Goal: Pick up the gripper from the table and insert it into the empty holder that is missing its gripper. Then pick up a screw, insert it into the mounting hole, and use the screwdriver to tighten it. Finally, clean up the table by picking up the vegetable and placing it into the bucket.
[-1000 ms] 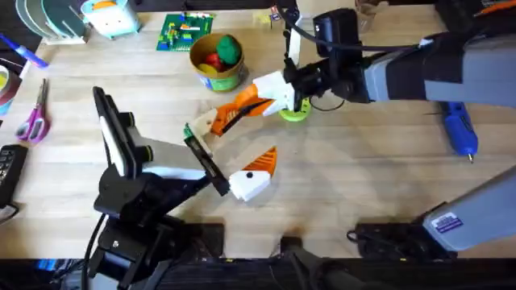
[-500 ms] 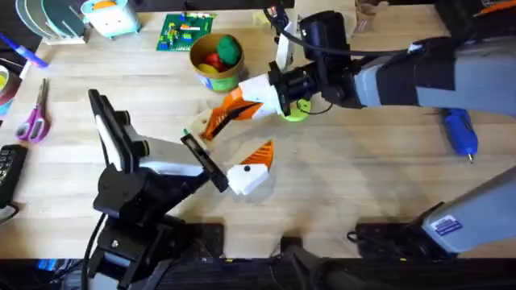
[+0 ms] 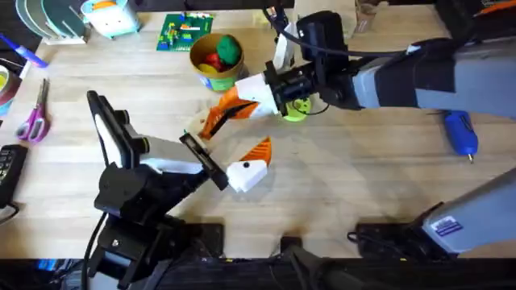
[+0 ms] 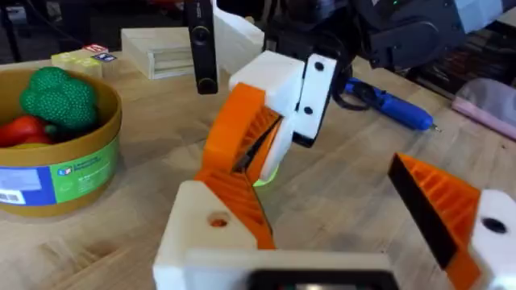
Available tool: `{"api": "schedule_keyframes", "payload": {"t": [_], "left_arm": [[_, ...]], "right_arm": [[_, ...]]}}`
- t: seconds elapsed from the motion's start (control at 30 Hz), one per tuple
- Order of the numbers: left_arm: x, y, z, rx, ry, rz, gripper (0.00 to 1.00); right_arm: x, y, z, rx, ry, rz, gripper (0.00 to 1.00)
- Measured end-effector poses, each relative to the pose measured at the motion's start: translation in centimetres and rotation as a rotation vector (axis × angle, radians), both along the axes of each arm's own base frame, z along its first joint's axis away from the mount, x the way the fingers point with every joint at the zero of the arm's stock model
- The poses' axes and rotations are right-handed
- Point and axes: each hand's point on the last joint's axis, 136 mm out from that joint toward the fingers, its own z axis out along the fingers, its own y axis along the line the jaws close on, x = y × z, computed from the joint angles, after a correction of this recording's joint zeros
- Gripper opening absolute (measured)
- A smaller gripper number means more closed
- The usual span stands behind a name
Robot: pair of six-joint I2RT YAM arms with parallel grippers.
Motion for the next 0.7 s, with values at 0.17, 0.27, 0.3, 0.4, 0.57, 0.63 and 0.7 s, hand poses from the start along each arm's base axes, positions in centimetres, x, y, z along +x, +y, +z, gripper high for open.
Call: {"api": "schedule_keyframes", "payload": {"t": [0.17,0.27,0.3,0.4,0.57,0.63,0.7], "left_arm": [[0.3,0.2,0.0,0.005,-0.007,0.020,0.993],[0.5,0.5,0.1,0.017,-0.023,0.040,0.993],[0.6,0.6,0.1,0.020,-0.027,0.046,0.993],[0.8,0.7,0.1,0.024,-0.031,0.059,0.992],[1.1,1.1,0.1,0.026,-0.031,0.088,0.993],[1.2,1.2,0.1,0.027,-0.031,0.097,0.993],[1.3,1.3,0.1,0.028,-0.030,0.102,0.993]], "right_arm": [[0.4,0.3,0.5,0.019,-0.033,-0.010,0.009],[0.7,0.6,1.0,0.033,-0.059,-0.020,0.009],[0.8,0.6,1.0,0.033,-0.060,-0.024,0.009],[0.9,0.7,1.0,0.031,-0.060,-0.035,0.009],[1.5,0.6,0.9,0.022,-0.067,-0.061,0.009],[1.8,0.5,0.8,0.019,-0.069,-0.074,0.009],[1.9,0.5,0.8,0.016,-0.071,-0.082,0.009]]}}
